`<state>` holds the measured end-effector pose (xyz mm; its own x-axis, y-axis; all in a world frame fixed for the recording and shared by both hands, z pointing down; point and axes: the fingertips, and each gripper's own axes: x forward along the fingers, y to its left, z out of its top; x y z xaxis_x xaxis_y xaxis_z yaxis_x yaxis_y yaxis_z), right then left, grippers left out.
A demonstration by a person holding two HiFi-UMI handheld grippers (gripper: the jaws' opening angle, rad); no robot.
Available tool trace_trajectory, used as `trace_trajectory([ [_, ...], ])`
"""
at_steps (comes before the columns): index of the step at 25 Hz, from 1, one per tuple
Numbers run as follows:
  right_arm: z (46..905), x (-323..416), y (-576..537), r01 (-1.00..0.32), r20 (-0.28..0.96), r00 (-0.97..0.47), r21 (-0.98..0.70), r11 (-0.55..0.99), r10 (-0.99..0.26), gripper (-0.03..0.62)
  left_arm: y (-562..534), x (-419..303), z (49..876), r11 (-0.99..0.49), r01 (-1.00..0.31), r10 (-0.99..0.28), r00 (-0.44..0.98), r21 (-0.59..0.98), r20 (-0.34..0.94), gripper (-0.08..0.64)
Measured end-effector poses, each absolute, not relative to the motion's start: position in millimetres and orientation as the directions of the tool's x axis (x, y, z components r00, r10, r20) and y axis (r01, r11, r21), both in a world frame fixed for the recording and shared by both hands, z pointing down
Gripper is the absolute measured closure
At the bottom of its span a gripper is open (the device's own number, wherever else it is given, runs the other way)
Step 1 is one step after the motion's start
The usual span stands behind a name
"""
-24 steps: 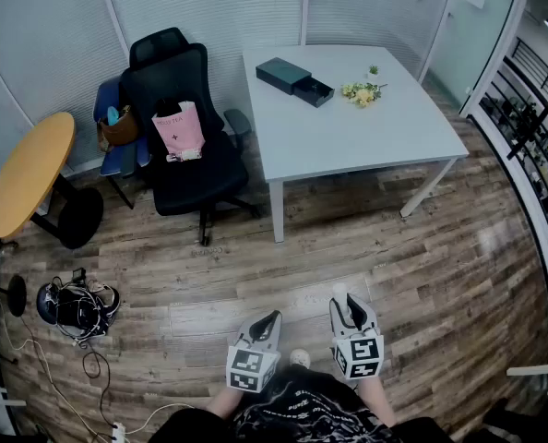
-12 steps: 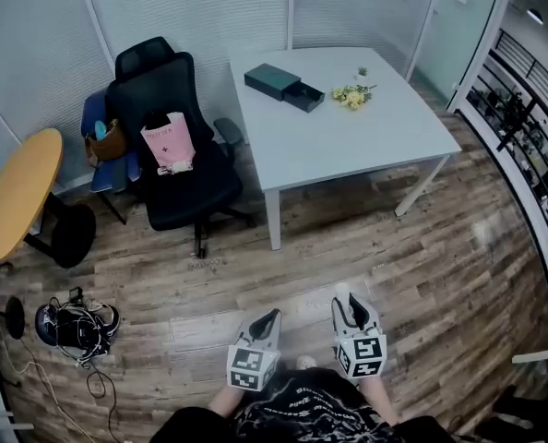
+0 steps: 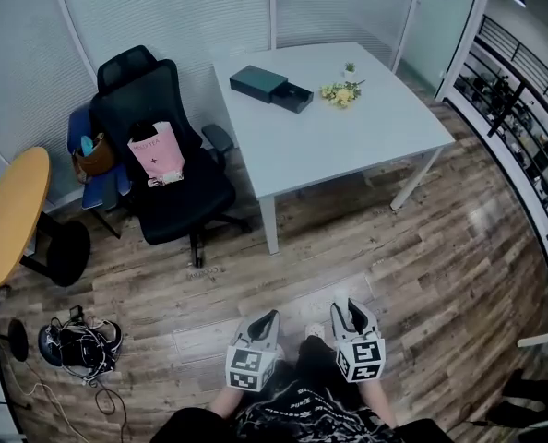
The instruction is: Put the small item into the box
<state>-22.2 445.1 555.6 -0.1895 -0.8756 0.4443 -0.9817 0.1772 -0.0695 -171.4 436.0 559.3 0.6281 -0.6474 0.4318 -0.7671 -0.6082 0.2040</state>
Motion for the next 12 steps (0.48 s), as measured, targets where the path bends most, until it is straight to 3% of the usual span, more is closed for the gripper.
trace_trajectory([
  [12,571,16,353,-0.957,0.471,-0.275,-0.049,0.286,-0.838,0.459,365,-132,570,-0.552,-0.816,-0.675,0.559,0.173,0.481,0.54],
])
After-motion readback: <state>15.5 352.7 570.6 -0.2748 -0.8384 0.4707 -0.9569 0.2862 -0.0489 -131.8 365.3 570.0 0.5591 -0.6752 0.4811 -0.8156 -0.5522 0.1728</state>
